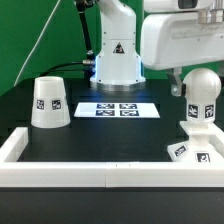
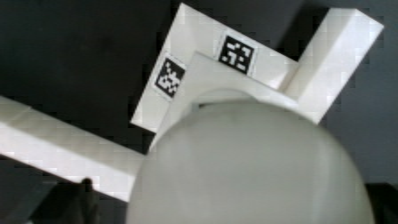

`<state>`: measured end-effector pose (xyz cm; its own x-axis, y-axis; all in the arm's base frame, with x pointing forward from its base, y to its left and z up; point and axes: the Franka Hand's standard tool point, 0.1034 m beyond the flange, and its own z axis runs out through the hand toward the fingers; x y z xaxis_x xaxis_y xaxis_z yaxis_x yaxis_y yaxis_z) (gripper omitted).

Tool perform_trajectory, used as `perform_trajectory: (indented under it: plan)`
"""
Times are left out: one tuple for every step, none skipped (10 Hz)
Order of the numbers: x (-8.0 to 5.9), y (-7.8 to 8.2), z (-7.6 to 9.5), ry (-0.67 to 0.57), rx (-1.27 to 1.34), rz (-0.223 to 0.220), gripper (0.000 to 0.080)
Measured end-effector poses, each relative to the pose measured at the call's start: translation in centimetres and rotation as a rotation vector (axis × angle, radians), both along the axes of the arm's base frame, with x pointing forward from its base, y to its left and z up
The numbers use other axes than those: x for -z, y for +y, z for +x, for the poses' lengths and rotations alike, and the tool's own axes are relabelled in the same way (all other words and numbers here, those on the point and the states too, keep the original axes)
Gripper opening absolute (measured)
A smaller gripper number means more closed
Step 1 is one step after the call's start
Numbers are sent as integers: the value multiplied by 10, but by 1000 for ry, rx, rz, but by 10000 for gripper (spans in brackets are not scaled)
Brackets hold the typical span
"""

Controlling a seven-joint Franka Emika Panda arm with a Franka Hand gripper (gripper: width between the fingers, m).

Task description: Assemble lamp

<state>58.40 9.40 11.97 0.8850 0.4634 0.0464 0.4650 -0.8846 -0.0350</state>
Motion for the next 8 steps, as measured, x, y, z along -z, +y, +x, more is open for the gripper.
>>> perform_trajectory:
  plan:
    - [0, 1, 0, 1, -1, 0, 699]
    - [0, 1, 0, 0, -2, 1, 699]
    - [0, 1, 0, 0, -1, 1, 592]
    - [0, 1, 0, 0, 9, 1, 592]
    - [0, 1, 0, 1, 19, 1, 576]
    - [0, 1, 0, 1, 19, 1, 576]
    - [0, 2, 0, 5, 91, 6, 576]
    - [0, 3, -1, 11, 184, 9, 576]
